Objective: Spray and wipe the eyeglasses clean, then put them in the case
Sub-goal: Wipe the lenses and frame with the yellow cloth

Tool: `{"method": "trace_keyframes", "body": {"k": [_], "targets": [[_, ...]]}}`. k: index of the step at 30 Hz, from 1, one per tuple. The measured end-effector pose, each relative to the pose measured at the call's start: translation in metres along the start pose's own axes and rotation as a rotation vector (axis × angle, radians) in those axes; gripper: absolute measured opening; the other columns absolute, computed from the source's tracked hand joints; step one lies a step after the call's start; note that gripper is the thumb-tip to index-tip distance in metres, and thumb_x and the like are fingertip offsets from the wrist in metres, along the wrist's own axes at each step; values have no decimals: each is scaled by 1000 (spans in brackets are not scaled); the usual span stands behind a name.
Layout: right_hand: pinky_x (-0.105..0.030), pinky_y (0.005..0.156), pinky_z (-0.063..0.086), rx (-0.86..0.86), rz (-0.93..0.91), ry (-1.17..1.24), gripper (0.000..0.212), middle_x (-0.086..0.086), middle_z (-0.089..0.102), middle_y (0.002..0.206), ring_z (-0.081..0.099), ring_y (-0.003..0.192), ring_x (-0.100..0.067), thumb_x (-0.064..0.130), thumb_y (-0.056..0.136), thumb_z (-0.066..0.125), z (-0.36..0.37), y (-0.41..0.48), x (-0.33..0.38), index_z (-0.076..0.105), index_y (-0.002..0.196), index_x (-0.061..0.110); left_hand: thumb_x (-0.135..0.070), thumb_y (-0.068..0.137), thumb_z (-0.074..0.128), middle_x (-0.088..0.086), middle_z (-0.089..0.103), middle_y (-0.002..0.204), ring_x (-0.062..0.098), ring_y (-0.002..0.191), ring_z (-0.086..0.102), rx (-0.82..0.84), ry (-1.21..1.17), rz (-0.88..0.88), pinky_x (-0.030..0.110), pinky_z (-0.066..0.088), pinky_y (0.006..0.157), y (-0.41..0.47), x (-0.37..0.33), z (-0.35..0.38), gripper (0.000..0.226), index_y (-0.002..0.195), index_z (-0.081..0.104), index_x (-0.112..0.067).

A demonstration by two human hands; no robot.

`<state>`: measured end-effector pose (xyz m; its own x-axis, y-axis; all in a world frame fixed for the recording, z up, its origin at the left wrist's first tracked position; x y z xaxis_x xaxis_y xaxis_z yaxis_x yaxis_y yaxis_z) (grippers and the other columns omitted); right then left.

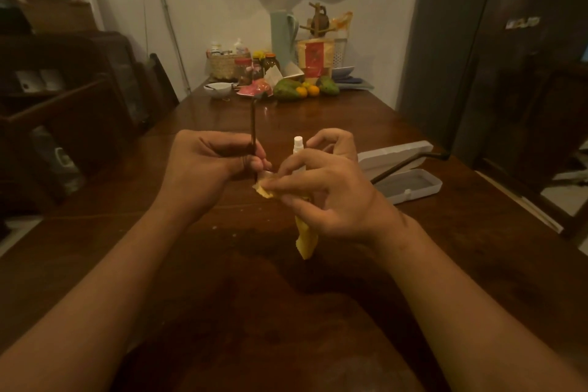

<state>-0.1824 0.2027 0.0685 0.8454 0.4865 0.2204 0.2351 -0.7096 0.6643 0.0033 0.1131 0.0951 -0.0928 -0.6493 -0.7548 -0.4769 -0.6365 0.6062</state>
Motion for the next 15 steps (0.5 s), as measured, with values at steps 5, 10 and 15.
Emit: {"method": "trace_keyframes", "body": {"k": [5, 10, 15], "targets": [[-29, 84, 24, -19, -28, -26, 25, 20, 67, 105, 31, 120, -17, 30, 82, 61, -8, -1, -3, 78, 100, 33, 10, 78, 68, 0, 77, 78, 20, 78, 75, 3, 21, 3, 25, 59, 67, -1, -2, -2, 38, 77, 78, -27], [-29, 86, 23, -17, -51, -83, 30, 20, 67, 108, 33, 122, -20, 30, 82, 62, -8, -2, 0, 77, 107, 32, 10, 78, 67, 0, 76, 78, 19, 77, 75, -8, 14, 5, 23, 59, 66, -1, -2, 1, 36, 77, 77, -25], [-28, 90, 25, -6, -46, -37, 26, 20, 68, 109, 33, 122, -18, 29, 85, 63, -10, -3, 0, 77, 108, 32, 10, 80, 66, 0, 77, 79, 18, 78, 75, -33, 21, -20, 23, 59, 66, -1, -2, -1, 28, 80, 73, -18]]}}
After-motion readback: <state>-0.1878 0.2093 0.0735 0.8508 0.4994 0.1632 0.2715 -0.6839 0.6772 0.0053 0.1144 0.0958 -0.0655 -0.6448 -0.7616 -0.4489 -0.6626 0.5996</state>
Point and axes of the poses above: each hand's wrist, its own y-axis towards the middle knuckle, its own z-axis out of the palm, x = y × z, the point moved 1 cm from there along y, towards the middle knuckle
